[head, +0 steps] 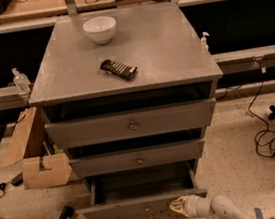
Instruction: Close bottom drawer
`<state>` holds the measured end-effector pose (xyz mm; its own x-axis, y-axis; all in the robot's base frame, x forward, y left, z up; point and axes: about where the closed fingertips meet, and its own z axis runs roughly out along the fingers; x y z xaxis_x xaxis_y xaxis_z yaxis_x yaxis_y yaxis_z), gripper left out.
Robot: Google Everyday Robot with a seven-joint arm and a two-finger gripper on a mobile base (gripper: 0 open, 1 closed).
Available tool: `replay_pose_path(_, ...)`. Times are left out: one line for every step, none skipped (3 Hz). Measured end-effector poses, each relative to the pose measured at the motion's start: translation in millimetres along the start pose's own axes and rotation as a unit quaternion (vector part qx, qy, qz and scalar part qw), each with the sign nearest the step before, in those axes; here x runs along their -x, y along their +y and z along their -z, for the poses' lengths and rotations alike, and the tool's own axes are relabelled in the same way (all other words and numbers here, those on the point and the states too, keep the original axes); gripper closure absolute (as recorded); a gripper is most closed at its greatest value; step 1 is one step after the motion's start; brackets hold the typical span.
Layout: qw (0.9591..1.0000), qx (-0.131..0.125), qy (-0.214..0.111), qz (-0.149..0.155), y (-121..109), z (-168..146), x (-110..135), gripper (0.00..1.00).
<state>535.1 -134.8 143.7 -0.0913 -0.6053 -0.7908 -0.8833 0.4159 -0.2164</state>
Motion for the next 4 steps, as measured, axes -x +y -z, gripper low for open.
replay_pose_path(1.0000,0.000,0.000,0.000,2.0,1.5,-0.5,1.00)
replay_pose_path(1.0000,-0.001,-0.001,0.000,-3.4,-1.6,-0.4,1.00)
replay_pose_path(1.0000,-0.001,-0.001,0.000,-2.7,-1.1,-0.6,1.00)
replay_pose_path(1.0000,-0.003,-0.002,0.001,-7.2,-3.8,-0.6,1.00)
